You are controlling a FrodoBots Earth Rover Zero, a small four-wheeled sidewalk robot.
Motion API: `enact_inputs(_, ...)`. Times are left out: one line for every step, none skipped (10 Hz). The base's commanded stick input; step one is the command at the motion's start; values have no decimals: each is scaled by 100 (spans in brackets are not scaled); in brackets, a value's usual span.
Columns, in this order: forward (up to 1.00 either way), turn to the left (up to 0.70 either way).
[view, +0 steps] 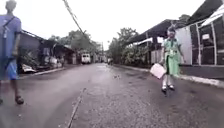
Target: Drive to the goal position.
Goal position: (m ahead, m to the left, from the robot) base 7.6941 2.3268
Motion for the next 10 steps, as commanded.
enact_inputs(100, 27)
enact_inputs(100, 27)
enact_inputs(100, 27)
enact_inputs(100, 27)
enact_inputs(100, 27)
enact_inputs(100, 27)
enact_inputs(100, 27)
enact_inputs(100, 27)
enact_inputs(100, 27)
enact_inputs(100, 27)
